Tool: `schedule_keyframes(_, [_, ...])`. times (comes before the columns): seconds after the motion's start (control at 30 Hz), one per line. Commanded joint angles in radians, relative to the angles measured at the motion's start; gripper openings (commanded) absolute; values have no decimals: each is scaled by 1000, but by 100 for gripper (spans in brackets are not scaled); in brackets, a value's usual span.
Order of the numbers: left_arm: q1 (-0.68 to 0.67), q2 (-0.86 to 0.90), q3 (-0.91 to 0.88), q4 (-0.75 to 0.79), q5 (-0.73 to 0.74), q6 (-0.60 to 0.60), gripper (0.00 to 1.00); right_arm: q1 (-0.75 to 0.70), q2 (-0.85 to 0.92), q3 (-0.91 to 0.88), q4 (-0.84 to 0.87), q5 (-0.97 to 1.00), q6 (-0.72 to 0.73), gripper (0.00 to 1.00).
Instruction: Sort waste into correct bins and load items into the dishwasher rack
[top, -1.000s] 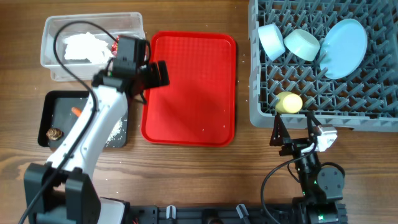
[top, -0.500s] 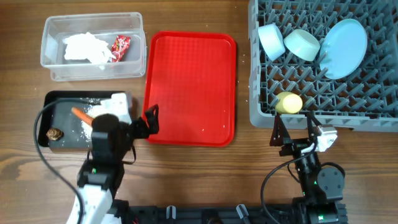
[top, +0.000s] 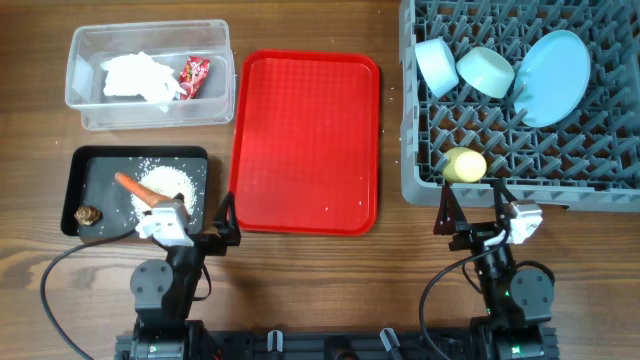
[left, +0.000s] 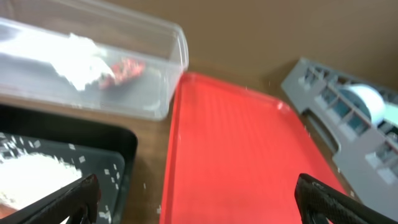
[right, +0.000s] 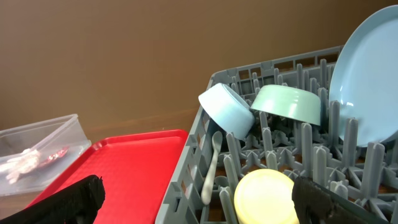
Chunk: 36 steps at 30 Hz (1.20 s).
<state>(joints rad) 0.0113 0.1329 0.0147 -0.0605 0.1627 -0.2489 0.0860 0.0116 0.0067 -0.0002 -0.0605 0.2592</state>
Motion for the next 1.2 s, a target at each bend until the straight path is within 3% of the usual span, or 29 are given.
schedule_keyframes(0.0, [28, -77, -8, 0, 12, -5, 100, -5, -8, -2, 3, -16, -14, 100])
schedule_keyframes(1.17, [32, -130, -8, 0, 12, -5, 100, -5, -7, -2, 3, -16, -14, 100])
